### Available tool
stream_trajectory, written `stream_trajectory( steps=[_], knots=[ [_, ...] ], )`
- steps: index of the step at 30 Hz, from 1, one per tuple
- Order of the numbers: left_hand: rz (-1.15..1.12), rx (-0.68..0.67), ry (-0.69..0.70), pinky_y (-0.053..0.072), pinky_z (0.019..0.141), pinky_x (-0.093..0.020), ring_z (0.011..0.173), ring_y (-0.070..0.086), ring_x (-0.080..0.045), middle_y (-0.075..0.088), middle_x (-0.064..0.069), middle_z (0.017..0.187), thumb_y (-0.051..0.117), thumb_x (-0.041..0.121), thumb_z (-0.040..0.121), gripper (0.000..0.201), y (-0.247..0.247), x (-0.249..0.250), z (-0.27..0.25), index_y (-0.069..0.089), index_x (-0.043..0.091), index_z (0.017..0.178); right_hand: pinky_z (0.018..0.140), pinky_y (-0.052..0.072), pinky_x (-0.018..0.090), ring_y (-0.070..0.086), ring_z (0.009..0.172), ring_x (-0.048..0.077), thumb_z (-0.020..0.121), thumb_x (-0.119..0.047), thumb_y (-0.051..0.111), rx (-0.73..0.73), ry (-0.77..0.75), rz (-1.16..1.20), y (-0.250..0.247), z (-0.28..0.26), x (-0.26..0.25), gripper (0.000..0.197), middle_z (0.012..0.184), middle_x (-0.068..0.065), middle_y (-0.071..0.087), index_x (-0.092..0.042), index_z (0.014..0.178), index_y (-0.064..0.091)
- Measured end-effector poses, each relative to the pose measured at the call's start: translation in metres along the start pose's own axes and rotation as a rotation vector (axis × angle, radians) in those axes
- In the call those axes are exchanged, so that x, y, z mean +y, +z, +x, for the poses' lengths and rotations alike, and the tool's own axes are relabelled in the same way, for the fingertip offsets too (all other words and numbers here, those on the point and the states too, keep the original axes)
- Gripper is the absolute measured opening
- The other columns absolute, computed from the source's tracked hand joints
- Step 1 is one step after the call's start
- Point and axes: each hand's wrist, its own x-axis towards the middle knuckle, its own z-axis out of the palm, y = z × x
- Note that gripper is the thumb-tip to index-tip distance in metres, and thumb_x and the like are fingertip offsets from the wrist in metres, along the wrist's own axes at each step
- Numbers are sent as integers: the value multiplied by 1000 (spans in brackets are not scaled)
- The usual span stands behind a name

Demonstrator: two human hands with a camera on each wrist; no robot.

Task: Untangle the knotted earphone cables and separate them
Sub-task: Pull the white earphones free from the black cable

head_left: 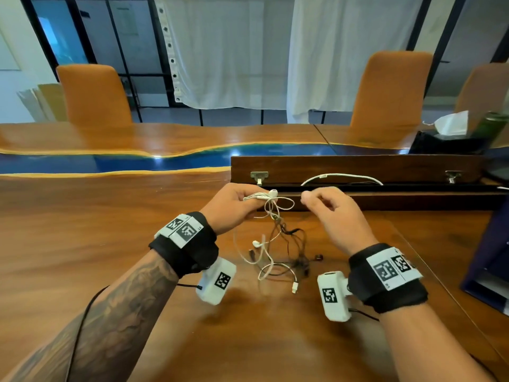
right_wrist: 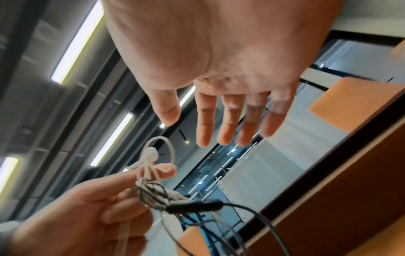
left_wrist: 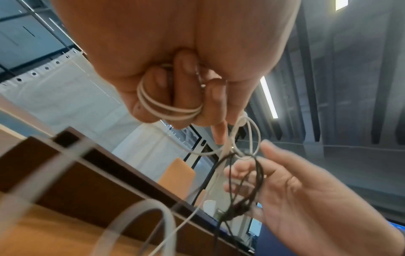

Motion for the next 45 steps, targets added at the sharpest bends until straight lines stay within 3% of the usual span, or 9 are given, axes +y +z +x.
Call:
stream_trajectory(
  steps=[4,10,16,25,28,31,34,40,45],
  knots=[
    [-88,14,-25,23,44,-22,44,29,-10,40,3,49,51,20,105,30,0,10,2,68,-5,106,81,50,36,63,86,17,90,-50,67,-207,-91,88,9,-6,-18,29,88,1,68,-22,89,66],
    [-183,99,-39,25,40,-18,39,29,-10,50,-4,51,47,21,106,32,-2,21,4,67,-5,107,95,56,42,72,93,13,86,-37,78,-317,14,190,23,-5,-20,33,97,2,76,-20,109,61],
    [-286,179,-24,29,40,-14,37,37,-5,60,-10,63,46,18,105,27,0,31,6,67,1,99,80,45,27,53,105,7,81,-48,78,-16,-145,87,33,-9,-25,38,110,-4,54,-25,95,51],
    [-131,104,-52,35,46,-6,44,50,6,64,13,62,61,-3,91,15,0,34,10,66,-3,104,68,37,7,50,79,2,93,-28,70,-47,-185,34,34,3,-18,10,92,-6,53,-20,87,70],
    [-15,82,-28,42,54,-7,58,55,7,65,18,68,74,10,86,16,2,30,9,70,6,101,64,40,14,52,75,8,98,-32,63,-46,-173,34,32,2,-19,17,89,-1,57,-18,89,67],
    [-31,138,22,49,68,-17,73,59,-4,70,-4,85,75,19,89,16,7,27,8,72,6,97,66,48,28,60,75,14,104,-34,53,-101,-134,37,33,0,-22,21,83,1,66,-18,92,59],
    [-86,225,6,46,62,-15,66,58,-1,68,1,78,71,17,92,9,11,24,9,73,8,93,71,56,39,66,66,18,105,-27,53,-156,-15,252,34,-1,-24,17,73,2,69,-15,95,59],
    [-220,314,-8,40,50,-14,52,52,-3,68,-9,79,67,15,95,9,13,19,8,69,8,91,58,41,30,46,50,3,102,-32,56,-122,3,131,30,-2,-14,24,59,-9,53,-16,85,64],
    [-423,540,114,38,46,-20,47,45,-6,60,2,68,58,16,101,11,-12,30,11,62,16,90,58,53,31,54,48,9,102,-29,56,-311,230,-41,39,-5,7,29,64,0,60,-10,82,64]
  ],
)
